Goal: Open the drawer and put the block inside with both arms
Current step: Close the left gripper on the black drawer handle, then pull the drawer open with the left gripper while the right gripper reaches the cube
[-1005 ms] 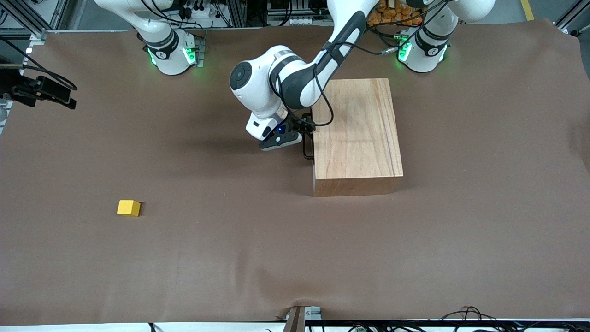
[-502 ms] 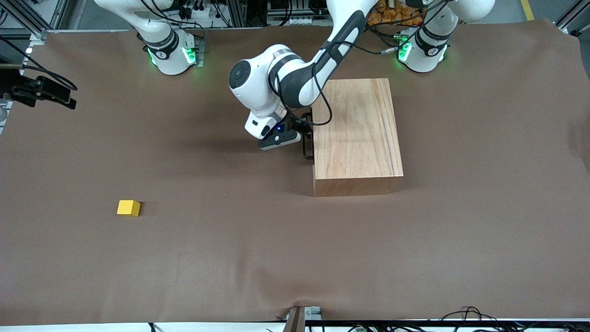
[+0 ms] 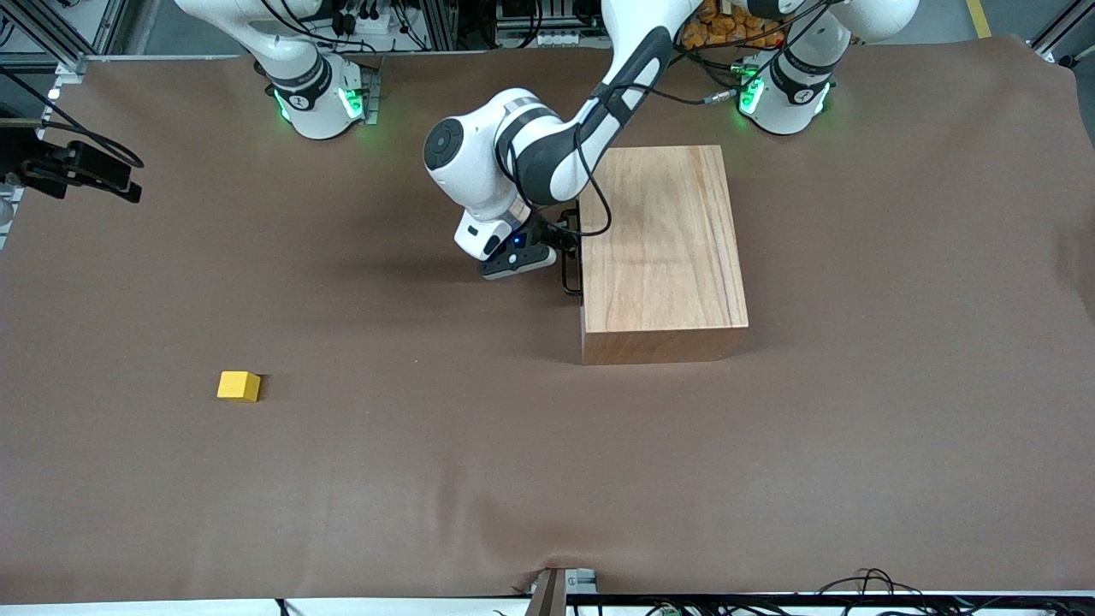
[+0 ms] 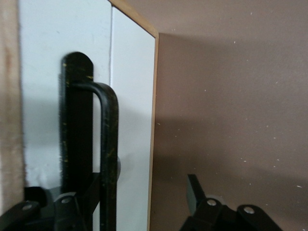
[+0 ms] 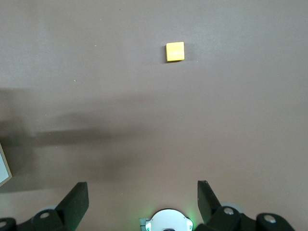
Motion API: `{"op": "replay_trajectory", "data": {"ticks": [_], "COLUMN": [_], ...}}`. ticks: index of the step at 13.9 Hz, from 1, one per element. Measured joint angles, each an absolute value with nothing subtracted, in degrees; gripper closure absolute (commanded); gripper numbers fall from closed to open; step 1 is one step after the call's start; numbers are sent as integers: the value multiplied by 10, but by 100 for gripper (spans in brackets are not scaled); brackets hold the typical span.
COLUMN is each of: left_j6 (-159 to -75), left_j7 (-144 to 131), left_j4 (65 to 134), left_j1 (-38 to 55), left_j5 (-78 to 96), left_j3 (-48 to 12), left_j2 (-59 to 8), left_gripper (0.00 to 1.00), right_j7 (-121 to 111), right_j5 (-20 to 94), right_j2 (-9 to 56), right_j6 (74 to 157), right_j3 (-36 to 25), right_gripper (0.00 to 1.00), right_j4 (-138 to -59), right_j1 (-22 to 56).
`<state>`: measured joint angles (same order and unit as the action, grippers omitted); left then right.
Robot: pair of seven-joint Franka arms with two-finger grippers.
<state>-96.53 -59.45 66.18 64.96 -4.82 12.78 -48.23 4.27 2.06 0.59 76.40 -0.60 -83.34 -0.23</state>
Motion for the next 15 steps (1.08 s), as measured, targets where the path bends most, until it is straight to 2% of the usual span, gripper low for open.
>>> {"op": "replay_trajectory", "data": {"ticks": [2, 3, 5, 6, 8, 12, 14, 15], "left_j6": [-965, -965, -968, -971, -982, -1014, -1028, -1036], "left_j7": [-594, -594, -595, -596, -600, -605, -605, -605], "left_j4": [662, 660, 658, 657, 657, 656, 656, 656], "left_j1": [652, 652, 652, 652, 652, 653, 653, 653], "left_j5": [-49, -49, -49, -49, -49, -49, -49, -49], "left_j3": [129, 129, 129, 129, 129, 129, 129, 129], "left_j2": [-485, -485, -485, -485, -485, -485, -485, -485], "left_gripper": [59, 55, 44, 32, 25, 21, 0, 0], "right_j7": [43, 43, 43, 43, 43, 43, 43, 43], "right_j5": [21, 21, 21, 21, 21, 20, 20, 20], "right_j2": [6, 6, 6, 8, 16, 41, 62, 75], "right_j6": [764, 763, 759, 758, 757, 758, 756, 753], "right_j3": [-6, -6, -7, -8, -9, -9, -8, -8], "right_gripper": [0, 0, 0, 0, 0, 0, 0, 0], "right_j4": [-833, -833, -834, -835, -835, -835, -835, -836], "right_j1": [-2, -2, -3, -3, -4, -4, -3, -2]}}
